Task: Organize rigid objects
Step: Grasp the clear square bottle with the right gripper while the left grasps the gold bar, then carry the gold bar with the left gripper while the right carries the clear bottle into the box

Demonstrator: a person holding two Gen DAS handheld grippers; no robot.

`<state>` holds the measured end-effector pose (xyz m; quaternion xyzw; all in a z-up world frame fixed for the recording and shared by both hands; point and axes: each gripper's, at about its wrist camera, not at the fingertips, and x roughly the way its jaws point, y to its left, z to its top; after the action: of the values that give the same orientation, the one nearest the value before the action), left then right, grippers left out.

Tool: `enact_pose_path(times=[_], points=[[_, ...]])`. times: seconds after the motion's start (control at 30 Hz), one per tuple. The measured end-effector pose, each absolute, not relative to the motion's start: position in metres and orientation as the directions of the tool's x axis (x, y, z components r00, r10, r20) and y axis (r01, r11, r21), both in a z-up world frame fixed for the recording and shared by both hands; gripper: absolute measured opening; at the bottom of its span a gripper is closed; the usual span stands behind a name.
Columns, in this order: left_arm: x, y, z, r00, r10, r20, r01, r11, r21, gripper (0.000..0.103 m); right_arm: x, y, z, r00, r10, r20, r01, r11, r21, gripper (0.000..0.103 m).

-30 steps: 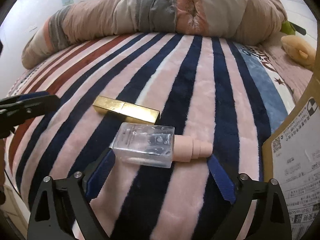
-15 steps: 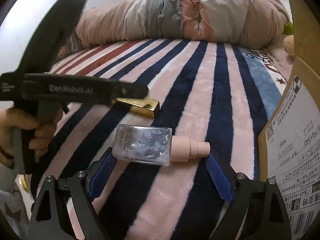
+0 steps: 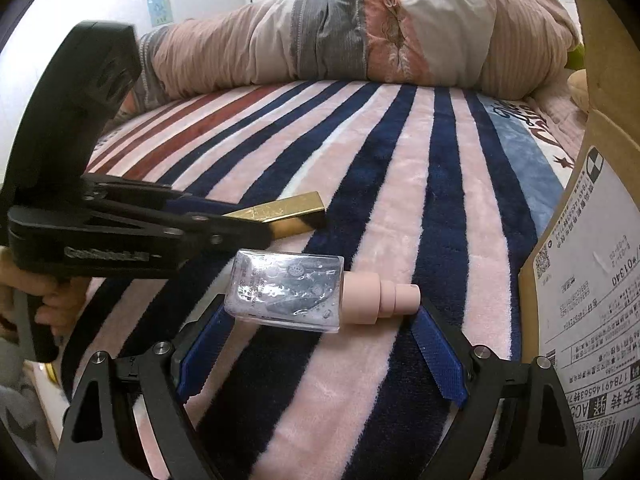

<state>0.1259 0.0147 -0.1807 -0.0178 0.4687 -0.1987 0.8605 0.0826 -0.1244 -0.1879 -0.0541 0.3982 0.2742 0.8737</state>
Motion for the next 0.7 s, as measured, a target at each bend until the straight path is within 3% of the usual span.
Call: enact_pose_path(times=[0.13, 0.3, 0.7], points=[[0.104, 0.031, -0.176, 0.500, -0.316, -0.806, 0.279, 0.940, -0.195, 0.016, 0.084, -0.123, -0.186, 0.533, 0.432, -0.728, -0.524, 0.844, 0.117, 0.088], [0.067, 0.059, -0.170, 0.526, -0.252, -0.812, 0.211, 0.964, -0.163, 0.015, 0.084, -0.116, -0.185, 0.522, 0.450, -0.725, -0.547, 0.828, 0.121, 0.088], [0.070, 0.059, -0.183, 0.596, -0.221, -0.772, 0.100, 0.974, -0.201, 0.017, 0.090, -0.098, -0.184, 0.534, 0.400, -0.745, -0.558, 0.829, 0.045, 0.088]])
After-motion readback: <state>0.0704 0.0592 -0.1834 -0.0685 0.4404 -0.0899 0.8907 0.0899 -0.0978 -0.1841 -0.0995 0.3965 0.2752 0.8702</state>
